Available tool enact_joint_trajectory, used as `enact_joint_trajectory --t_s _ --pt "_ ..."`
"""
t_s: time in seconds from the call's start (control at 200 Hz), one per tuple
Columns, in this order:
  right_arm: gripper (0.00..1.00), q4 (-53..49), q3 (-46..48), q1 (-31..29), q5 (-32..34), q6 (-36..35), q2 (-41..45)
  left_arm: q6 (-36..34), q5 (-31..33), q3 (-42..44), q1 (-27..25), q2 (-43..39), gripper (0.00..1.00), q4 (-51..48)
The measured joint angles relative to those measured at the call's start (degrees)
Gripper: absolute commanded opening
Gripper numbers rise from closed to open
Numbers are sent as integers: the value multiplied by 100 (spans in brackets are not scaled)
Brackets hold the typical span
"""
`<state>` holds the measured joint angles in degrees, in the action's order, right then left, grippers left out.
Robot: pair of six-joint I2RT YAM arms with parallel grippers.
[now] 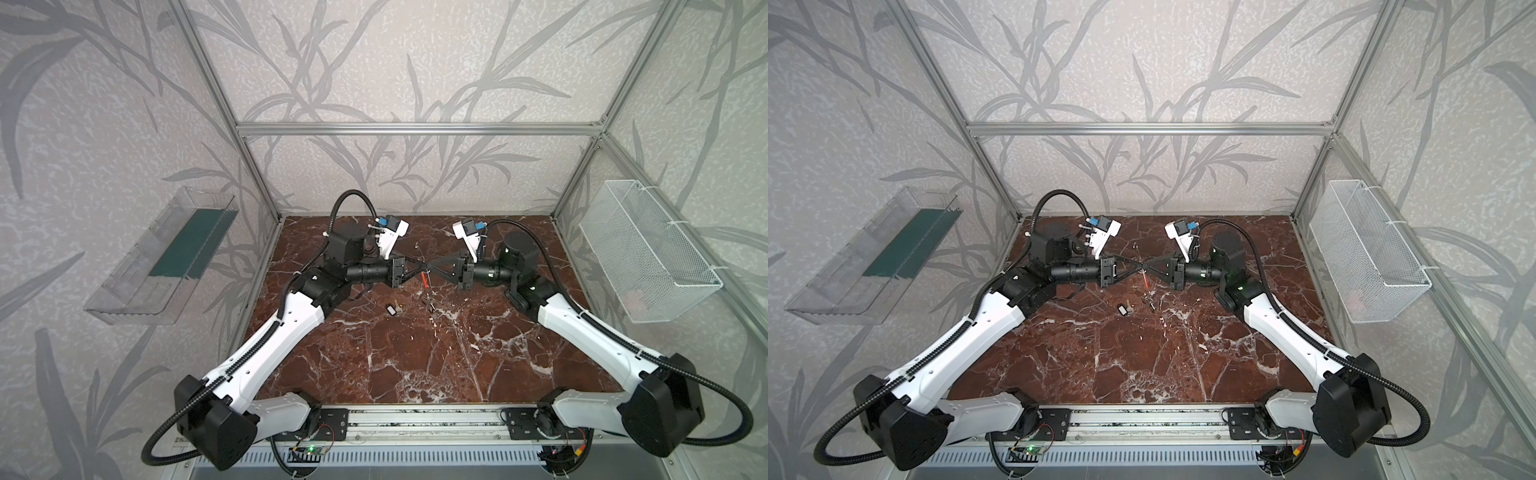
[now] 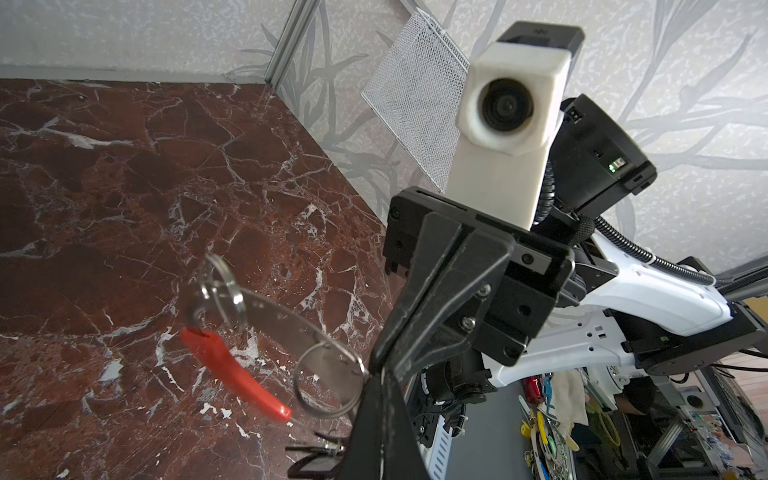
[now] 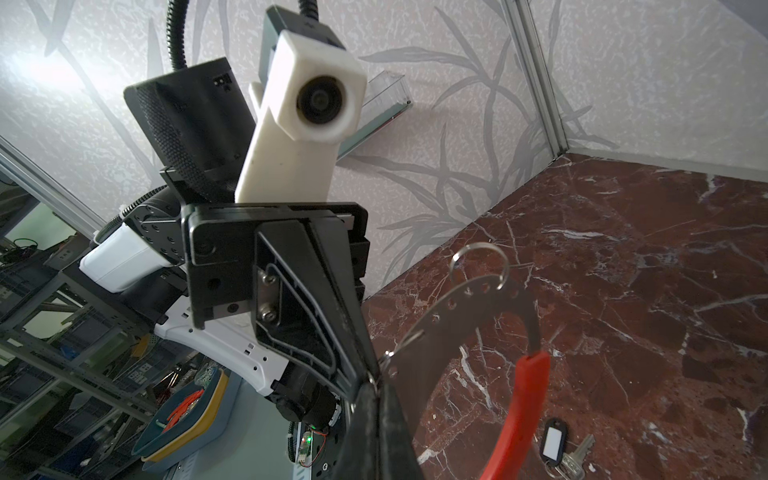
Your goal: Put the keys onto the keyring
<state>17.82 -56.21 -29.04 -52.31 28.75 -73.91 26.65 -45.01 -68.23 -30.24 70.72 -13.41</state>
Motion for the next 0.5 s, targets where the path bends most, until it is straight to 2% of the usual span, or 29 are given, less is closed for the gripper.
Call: enact_joint_trajectory --t_s 0.08,0.16,0.29,0.5 --pt "0 0 0 0 4 -4 0 -7 11 0 0 0 1 -4" --pt "0 0 0 -2 24 -15 2 -13 66 0 -4 0 19 -4" --pt "0 -22 4 -9 149 -114 39 13 258 0 -2 -26 36 -17" --pt "0 -90 20 -13 479 -393 286 186 612 103 116 -380 38 44"
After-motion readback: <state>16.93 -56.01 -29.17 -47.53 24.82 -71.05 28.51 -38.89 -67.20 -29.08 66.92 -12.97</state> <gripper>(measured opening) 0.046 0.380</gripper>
